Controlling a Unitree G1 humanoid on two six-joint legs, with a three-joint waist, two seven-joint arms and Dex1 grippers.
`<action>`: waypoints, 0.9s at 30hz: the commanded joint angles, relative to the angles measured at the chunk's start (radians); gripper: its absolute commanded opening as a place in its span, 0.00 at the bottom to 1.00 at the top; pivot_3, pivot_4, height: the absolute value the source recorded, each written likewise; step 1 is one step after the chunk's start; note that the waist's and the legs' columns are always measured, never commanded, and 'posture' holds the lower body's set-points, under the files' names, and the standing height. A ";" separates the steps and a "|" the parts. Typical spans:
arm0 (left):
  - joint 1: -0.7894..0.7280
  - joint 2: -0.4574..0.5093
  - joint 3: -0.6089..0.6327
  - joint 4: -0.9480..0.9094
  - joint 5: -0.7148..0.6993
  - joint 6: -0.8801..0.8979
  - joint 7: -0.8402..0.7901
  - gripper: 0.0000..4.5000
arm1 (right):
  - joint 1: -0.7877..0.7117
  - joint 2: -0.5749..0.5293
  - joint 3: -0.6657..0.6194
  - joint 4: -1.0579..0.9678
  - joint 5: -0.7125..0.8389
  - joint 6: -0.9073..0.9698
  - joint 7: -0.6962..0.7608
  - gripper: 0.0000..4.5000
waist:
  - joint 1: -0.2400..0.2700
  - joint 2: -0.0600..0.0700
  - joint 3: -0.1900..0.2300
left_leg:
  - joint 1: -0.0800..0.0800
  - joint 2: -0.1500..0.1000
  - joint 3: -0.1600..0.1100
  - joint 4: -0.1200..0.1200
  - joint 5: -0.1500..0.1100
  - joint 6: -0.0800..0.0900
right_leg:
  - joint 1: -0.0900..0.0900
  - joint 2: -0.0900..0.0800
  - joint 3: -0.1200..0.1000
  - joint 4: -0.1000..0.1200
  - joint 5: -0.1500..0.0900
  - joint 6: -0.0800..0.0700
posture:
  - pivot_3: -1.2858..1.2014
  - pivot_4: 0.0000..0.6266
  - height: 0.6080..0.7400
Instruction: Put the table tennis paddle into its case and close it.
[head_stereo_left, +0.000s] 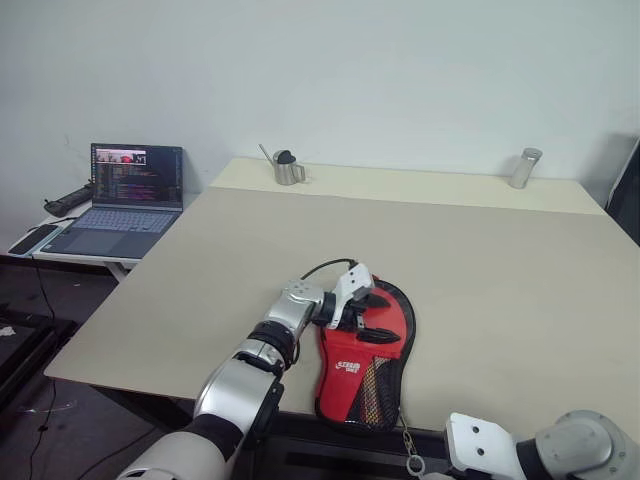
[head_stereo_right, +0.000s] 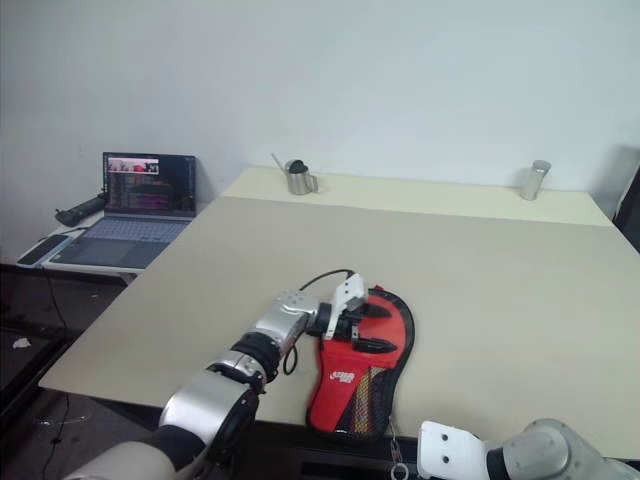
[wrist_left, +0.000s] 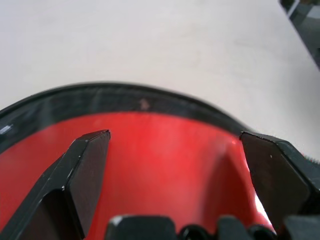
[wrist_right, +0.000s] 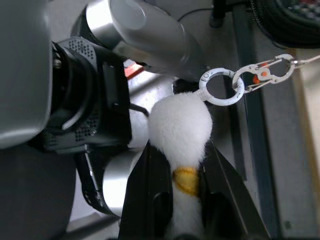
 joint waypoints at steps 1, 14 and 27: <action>0.010 -0.038 -0.033 0.055 0.047 0.003 0.009 1.00 | 0.014 -0.063 0.022 -0.041 0.165 -0.070 -0.115 0.04 | -0.001 0.000 0.000 | 0.000 0.000 0.000 0.000 0.000 0.000 | 0.000 0.000 0.000 0.000 0.000 0.000 | 0.52 0.24 1.00; 0.017 -0.019 0.002 0.051 0.040 -0.024 0.027 1.00 | -0.139 -0.167 -0.117 -0.035 0.412 0.022 -0.279 0.48 | -0.014 -0.001 0.000 | 0.000 0.001 -0.001 -0.001 0.000 0.000 | 0.005 0.000 -0.001 0.000 -0.001 0.002 | 0.52 0.24 1.00; 0.072 0.035 0.049 -0.018 0.007 -0.031 0.022 1.00 | -0.371 -0.100 -0.165 0.114 0.500 0.029 -0.138 0.70 | -0.026 -0.001 0.000 | 0.001 0.002 -0.001 -0.002 0.000 0.000 | 0.004 0.001 0.000 0.000 0.000 0.000 | 0.52 0.24 1.00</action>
